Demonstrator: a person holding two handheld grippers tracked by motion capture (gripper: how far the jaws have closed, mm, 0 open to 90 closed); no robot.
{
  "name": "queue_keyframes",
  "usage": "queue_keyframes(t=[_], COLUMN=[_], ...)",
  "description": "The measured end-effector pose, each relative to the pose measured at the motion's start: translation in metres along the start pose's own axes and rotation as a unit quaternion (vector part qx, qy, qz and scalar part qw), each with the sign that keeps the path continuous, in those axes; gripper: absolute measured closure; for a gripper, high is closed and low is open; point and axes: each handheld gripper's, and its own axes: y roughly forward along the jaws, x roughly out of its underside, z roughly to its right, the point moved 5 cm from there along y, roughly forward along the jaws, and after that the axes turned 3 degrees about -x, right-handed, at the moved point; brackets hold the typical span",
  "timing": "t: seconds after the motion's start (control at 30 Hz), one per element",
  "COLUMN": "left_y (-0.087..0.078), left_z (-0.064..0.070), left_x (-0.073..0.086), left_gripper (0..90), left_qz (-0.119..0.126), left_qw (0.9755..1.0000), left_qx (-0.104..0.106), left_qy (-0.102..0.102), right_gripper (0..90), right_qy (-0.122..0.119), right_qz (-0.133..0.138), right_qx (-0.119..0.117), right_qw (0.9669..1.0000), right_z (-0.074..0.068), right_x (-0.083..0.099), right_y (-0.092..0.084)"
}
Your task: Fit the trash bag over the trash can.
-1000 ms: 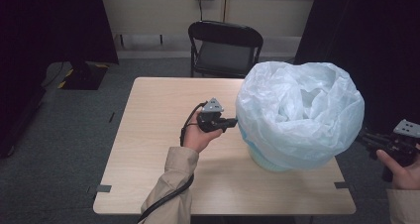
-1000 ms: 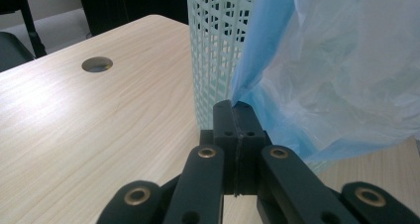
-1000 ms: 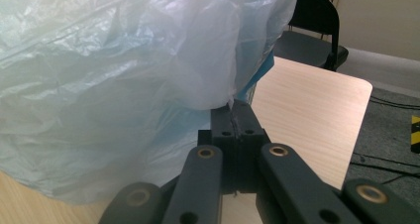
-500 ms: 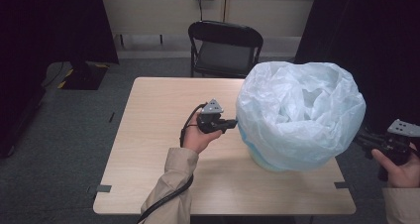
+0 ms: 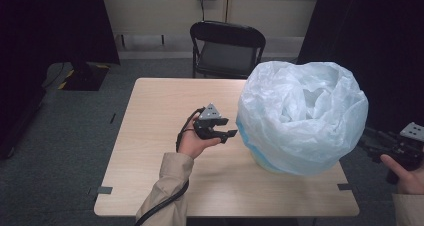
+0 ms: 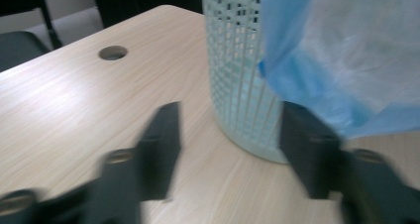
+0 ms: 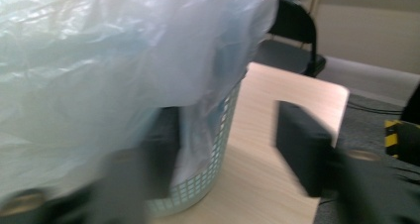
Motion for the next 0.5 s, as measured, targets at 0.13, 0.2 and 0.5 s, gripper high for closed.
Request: queue_keyframes(t=[0.13, 0.2, 0.5], left_y=[-0.009, -0.011, -0.030], left_z=[-0.001, 0.000, 0.012], left_x=[0.008, 0.010, 0.036], left_gripper=[29.5, 24.7, 15.7], left_qz=[-0.002, -0.004, -0.009], left_qw=[1.0000, 1.0000, 0.9998], left_qx=[-0.004, -0.004, 0.011], left_qy=[-0.005, -0.007, -0.011], right_gripper=[20.5, 17.9, 11.8], right_qy=[0.006, 0.002, -0.026], right_qz=[0.021, 0.032, 0.079], right_qx=[0.016, 0.034, 0.022], right_qw=[0.9996, 0.9989, 0.9963], right_z=[0.003, 0.004, -0.019], right_x=[-0.007, -0.012, -0.063], right_y=[-0.015, -0.026, -0.064])
